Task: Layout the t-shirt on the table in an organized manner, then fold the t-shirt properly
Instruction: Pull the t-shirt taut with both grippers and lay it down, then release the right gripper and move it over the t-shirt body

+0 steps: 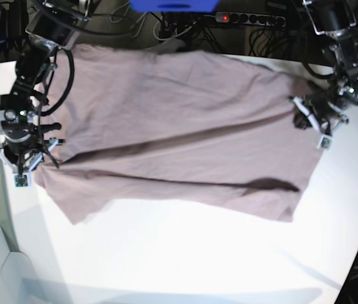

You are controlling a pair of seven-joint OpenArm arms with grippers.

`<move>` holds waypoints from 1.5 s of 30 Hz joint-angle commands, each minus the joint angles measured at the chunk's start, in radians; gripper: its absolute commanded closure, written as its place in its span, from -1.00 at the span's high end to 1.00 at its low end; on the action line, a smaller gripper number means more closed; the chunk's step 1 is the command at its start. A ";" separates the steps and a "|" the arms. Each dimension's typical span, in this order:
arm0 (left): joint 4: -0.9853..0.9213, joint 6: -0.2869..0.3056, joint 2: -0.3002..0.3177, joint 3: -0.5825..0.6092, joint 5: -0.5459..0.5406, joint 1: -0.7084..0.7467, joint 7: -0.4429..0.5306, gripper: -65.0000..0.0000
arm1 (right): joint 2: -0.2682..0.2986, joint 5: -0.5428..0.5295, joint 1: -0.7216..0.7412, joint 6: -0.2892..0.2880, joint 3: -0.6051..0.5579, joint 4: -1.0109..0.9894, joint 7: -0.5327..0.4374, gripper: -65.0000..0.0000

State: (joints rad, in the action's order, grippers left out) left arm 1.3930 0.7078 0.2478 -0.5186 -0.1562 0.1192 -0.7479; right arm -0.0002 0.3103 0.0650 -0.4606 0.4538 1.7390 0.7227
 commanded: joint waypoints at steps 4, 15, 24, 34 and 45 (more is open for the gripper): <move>0.161 -0.010 0.006 -0.085 0.048 0.095 -0.131 -0.98 | -0.010 -0.004 0.003 -0.005 -0.007 0.016 -0.025 -0.58; 0.360 -0.010 0.006 -0.209 -0.099 0.141 -0.230 -0.98 | -0.054 -0.004 -0.090 -0.005 -0.184 0.022 -0.025 -0.58; 0.328 -0.010 -0.003 -0.213 -0.089 0.096 -0.220 -0.97 | -0.110 -0.004 -0.164 -0.005 -0.261 0.020 -0.031 -0.59; 0.134 -0.010 0.020 -0.214 -0.089 -0.057 -0.218 -0.72 | -0.105 -0.004 -0.170 -0.005 -0.254 0.017 -0.033 -0.59; -0.062 -0.010 0.015 -0.206 -0.089 -0.148 -0.134 -0.57 | -0.093 -0.004 -0.172 -0.005 -0.257 0.016 -0.035 -0.59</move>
State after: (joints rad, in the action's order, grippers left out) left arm 1.3148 0.7002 0.2462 -0.7227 -0.2302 -0.0116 -0.9047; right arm -0.0940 0.3099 -0.1173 -0.4675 0.1997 1.7393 0.7078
